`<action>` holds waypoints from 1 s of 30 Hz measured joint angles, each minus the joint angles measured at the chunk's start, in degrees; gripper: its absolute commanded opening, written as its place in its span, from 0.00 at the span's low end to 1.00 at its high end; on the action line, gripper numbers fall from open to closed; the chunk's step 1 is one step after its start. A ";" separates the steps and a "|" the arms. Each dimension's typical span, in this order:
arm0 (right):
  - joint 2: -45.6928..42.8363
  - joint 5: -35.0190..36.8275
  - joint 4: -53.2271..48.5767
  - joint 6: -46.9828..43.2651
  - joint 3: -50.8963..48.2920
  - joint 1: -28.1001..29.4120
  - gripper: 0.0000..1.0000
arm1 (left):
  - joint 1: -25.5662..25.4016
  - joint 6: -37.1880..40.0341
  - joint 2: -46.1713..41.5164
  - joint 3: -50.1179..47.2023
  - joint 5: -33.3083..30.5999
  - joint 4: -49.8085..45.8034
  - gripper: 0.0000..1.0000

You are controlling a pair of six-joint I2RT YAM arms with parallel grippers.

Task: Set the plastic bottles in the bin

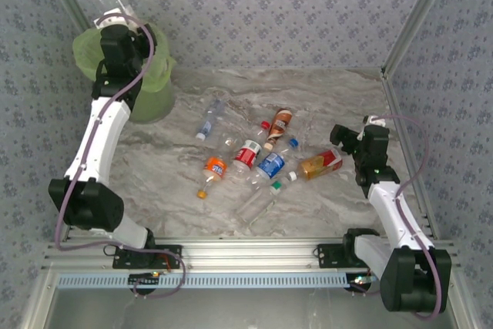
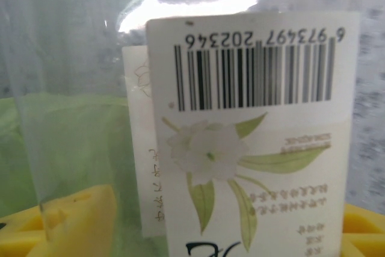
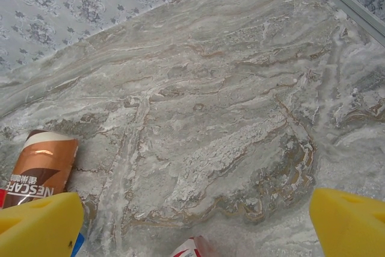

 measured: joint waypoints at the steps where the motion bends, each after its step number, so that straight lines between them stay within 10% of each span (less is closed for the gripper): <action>1: -0.44 -0.02 -0.35 0.00 -0.02 0.00 0.99 | 1.16 -0.63 0.68 -0.07 -0.24 0.20 0.44; 19: -4.52 -0.24 -4.70 0.17 -1.05 0.35 0.99 | 8.66 -5.38 25.88 29.00 3.13 -21.86 0.48; 30: -4.44 -0.24 -6.14 0.15 -1.05 0.48 0.99 | 8.68 -8.70 32.37 37.22 6.36 -34.03 0.69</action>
